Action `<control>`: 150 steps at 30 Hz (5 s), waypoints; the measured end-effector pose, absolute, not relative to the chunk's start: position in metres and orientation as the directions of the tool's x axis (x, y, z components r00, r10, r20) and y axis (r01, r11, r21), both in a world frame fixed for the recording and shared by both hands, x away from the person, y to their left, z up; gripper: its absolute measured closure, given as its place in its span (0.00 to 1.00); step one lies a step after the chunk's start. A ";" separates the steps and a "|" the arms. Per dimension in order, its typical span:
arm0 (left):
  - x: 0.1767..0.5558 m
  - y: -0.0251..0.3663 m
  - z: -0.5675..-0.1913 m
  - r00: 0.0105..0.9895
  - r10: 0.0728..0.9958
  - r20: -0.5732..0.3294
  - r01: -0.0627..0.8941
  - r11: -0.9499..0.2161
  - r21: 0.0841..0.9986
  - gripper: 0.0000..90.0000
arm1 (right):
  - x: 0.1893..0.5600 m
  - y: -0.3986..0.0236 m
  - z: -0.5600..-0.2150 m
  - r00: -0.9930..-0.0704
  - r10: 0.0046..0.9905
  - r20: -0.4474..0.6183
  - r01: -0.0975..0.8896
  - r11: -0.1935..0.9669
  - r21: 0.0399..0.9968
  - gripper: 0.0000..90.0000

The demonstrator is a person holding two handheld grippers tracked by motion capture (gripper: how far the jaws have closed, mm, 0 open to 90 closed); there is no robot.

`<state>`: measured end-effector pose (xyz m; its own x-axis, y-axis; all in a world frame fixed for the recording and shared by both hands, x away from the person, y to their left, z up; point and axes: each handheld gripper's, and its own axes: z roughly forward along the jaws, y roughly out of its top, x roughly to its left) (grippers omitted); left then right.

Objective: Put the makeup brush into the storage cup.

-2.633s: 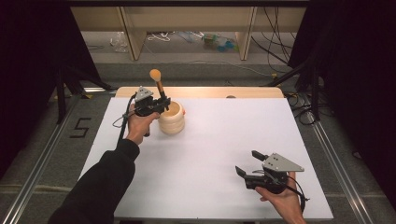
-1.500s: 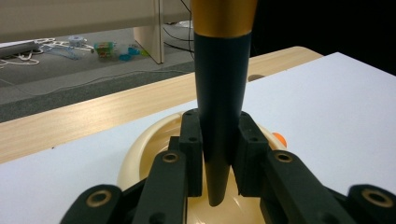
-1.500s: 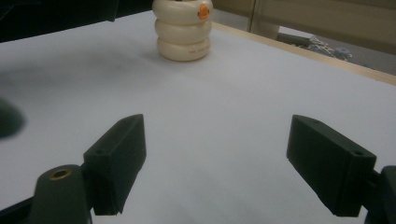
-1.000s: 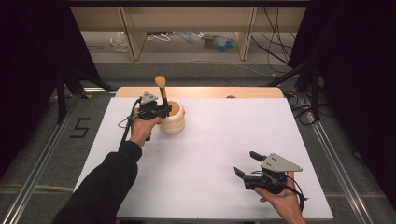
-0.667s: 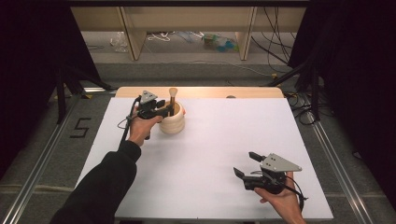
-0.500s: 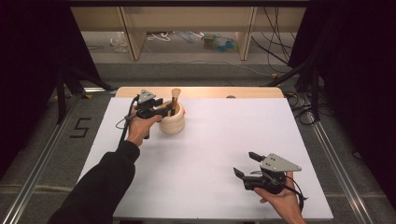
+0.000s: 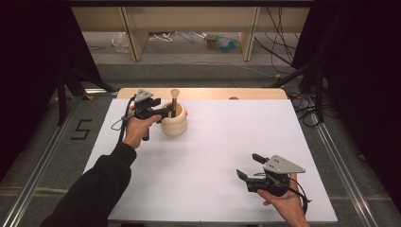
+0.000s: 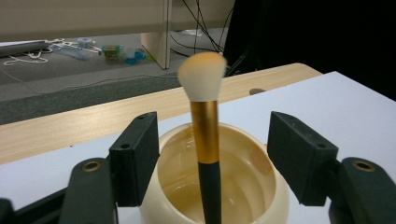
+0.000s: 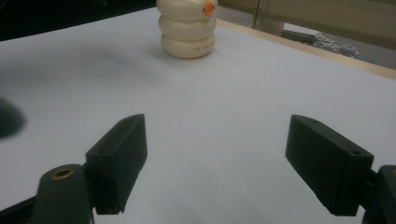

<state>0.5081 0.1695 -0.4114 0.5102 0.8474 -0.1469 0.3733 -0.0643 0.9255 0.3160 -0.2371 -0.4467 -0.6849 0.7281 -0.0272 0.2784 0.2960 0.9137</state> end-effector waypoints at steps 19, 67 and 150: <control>0.484 0.174 -0.398 0.564 0.812 -0.149 0.357 -0.077 0.931 0.32 | 0.316 -0.238 -0.446 -0.682 0.731 -0.030 0.277 0.296 0.914 0.24; 0.380 0.214 -0.420 0.690 0.721 -0.065 0.226 -0.130 0.965 0.25 | 0.313 -0.240 -0.440 -0.651 0.759 -0.017 0.251 0.236 0.939 0.17; 0.320 0.212 -0.447 0.726 0.687 -0.033 0.203 -0.167 0.965 0.18 | 0.310 -0.236 -0.438 -0.677 0.736 -0.029 0.229 0.247 0.941 0.17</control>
